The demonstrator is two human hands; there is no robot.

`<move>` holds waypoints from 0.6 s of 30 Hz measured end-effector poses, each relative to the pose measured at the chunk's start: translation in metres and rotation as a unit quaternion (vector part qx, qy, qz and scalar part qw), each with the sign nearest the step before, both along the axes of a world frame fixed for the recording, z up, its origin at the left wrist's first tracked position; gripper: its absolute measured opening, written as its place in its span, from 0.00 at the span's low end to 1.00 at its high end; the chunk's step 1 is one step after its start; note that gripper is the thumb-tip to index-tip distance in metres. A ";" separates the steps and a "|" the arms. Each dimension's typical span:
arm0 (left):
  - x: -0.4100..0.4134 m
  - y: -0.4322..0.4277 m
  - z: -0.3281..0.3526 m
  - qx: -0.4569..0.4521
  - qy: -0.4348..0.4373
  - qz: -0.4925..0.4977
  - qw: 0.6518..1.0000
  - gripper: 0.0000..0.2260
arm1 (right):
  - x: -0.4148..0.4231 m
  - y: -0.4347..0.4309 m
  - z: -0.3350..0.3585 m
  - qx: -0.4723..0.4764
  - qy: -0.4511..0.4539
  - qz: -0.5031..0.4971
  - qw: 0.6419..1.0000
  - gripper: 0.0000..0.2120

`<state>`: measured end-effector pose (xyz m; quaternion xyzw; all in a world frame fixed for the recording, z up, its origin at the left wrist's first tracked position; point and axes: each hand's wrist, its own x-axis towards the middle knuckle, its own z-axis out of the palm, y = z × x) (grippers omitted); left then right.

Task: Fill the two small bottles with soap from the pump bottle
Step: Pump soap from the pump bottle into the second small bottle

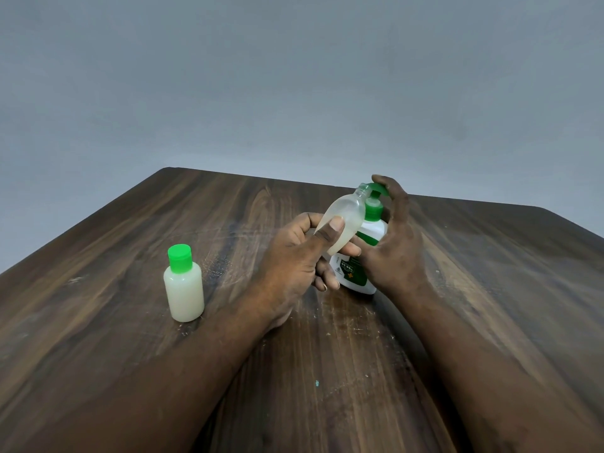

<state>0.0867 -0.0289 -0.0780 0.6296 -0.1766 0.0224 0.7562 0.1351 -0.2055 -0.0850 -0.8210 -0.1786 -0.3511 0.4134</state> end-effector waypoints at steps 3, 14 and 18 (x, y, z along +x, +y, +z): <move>0.000 -0.001 -0.001 0.011 0.000 -0.002 1.000 0.19 | -0.001 0.000 0.000 -0.004 0.001 -0.005 1.000 0.43; 0.002 0.001 -0.004 0.034 -0.007 0.051 0.998 0.17 | 0.000 -0.001 -0.001 -0.007 -0.002 -0.001 1.000 0.44; 0.002 0.001 -0.004 0.036 -0.010 0.064 0.997 0.18 | 0.001 -0.004 -0.002 -0.011 0.003 -0.001 1.000 0.47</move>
